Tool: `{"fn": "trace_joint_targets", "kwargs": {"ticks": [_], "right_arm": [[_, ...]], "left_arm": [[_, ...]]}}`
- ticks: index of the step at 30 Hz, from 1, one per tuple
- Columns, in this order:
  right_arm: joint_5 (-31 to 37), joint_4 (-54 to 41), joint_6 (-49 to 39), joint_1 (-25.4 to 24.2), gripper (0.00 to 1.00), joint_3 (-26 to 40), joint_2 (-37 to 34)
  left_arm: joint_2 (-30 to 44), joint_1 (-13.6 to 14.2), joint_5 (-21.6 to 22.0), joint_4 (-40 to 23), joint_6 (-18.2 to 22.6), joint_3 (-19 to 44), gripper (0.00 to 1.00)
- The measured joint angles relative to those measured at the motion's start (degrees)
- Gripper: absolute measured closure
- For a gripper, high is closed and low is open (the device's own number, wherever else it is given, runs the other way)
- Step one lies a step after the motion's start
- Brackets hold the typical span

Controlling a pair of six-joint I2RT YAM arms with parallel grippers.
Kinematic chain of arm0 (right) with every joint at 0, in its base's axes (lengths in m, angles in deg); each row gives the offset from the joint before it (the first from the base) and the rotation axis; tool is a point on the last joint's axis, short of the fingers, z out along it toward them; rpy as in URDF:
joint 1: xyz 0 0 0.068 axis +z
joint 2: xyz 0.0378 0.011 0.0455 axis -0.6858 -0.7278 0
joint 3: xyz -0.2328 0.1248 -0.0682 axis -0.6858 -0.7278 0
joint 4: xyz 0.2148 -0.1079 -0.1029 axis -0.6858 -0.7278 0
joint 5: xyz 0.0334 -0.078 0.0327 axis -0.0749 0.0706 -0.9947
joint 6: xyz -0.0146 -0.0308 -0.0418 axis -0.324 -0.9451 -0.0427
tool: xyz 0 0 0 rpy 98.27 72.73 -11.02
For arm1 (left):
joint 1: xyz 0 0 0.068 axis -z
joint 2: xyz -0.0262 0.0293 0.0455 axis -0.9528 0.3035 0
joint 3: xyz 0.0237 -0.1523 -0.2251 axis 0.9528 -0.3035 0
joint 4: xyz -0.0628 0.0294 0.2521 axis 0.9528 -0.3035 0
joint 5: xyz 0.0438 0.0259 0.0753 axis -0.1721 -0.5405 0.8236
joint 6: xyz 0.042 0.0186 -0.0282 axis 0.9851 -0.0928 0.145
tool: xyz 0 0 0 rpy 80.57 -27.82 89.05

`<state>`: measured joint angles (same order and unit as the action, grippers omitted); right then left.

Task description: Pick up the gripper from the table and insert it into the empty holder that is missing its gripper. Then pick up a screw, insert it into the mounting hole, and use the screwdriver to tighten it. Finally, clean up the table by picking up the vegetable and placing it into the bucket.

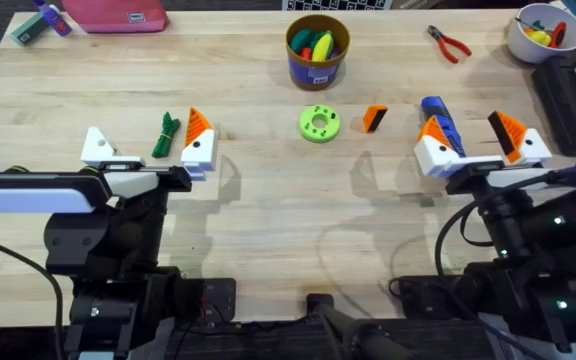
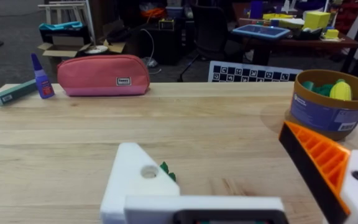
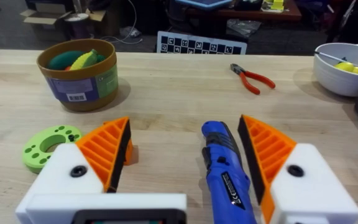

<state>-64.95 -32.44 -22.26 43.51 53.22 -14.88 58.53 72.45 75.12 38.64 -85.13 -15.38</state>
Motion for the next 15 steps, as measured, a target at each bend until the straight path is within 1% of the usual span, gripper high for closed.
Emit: {"fn": "trace_joint_targets", "kwargs": {"ticks": [8,10,12,14,15], "right_arm": [[0.0,0.7,0.0,0.0,0.009,0.0,0.0],[0.0,4.4,0.0,0.0,0.008,0.0,-0.1],[-0.1,11.6,0.0,0.0,0.008,0.0,-0.2],[0.0,17.1,0.0,0.0,0.008,0.2,-0.2],[0.0,17.7,0.0,0.0,0.008,0.6,-0.2]], "left_arm": [[0.0,0.0,0.1,0.4,0.0,0.0,0.015],[0.0,0.0,0.1,2.1,0.0,0.0,0.016],[0.0,0.0,0.1,4.0,0.0,0.1,0.015],[0.0,0.0,0.1,3.9,0.0,0.6,0.015],[0.0,0.0,0.1,2.8,0.0,1.4,0.015]]}}
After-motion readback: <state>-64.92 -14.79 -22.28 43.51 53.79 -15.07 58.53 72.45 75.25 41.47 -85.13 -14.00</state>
